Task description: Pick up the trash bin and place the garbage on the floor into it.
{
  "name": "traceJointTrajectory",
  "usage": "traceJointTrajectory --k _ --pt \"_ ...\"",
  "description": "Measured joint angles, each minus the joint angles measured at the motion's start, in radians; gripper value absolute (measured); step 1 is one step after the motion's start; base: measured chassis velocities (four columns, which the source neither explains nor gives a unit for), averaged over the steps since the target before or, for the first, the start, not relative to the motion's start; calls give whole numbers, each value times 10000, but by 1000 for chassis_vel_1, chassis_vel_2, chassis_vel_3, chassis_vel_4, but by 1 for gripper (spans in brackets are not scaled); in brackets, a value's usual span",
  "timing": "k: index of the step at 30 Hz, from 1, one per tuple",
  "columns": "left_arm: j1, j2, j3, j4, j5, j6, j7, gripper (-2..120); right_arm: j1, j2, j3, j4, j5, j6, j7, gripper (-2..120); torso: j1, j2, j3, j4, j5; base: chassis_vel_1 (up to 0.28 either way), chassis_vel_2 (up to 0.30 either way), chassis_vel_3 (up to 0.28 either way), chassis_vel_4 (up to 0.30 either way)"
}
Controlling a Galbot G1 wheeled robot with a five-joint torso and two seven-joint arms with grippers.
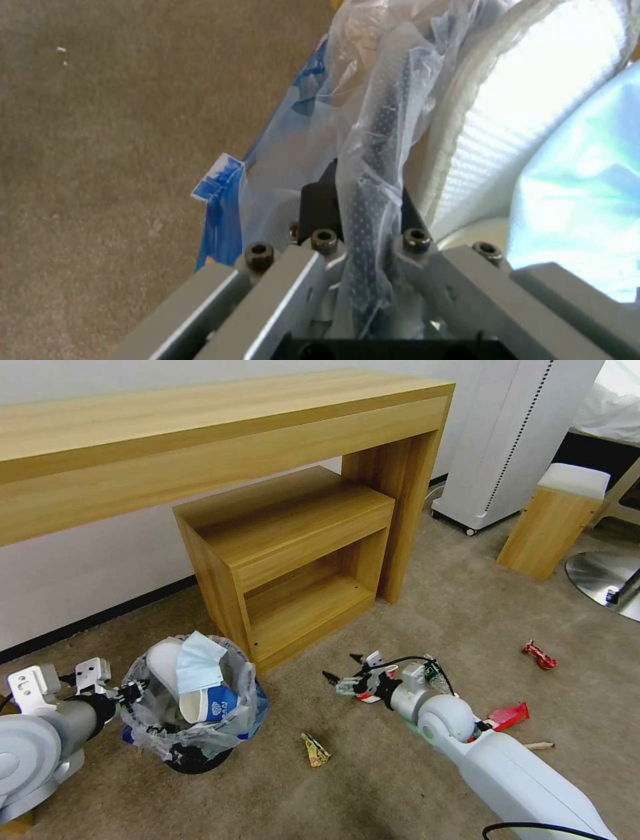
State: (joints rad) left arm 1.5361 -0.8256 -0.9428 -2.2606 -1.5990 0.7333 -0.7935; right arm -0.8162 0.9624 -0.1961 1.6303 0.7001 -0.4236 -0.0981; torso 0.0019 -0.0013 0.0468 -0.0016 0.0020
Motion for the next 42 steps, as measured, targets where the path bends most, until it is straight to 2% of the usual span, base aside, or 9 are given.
traceJointTrajectory --k 4,12,15,20,31,42 --pt "26 -20 -103 -49 -24 -2 39 1 207 228 -559 -278 242 -1236 667 100 0 0 0 -2 2 0 0 0 0" --pt "36 -105 -99 -177 -18 -1 43 1 631 551 -1258 -686 818 -2251 1249 100 0 0 0 -2 2 0 0 0 0" --pt "18 -195 17 -283 9 1 41 1 943 729 -1559 -941 1254 -2919 1512 100 0 0 0 -2 1 0 0 0 0" --pt "45 -287 112 -334 87 7 25 1 1149 922 -1808 -1281 1422 -3179 1533 100 0 0 0 -3 2 0 0 0 0" --pt "227 -498 178 -652 280 19 -4 1 1713 1901 -2661 -2326 1923 -3196 1758 100 0 0 0 -1 2 0 0 0 0" --pt "313 -618 199 -847 355 22 -1 1 1605 2337 -2750 -2882 1813 -3155 2051 100 0 0 0 -2 2 0 0 0 0"
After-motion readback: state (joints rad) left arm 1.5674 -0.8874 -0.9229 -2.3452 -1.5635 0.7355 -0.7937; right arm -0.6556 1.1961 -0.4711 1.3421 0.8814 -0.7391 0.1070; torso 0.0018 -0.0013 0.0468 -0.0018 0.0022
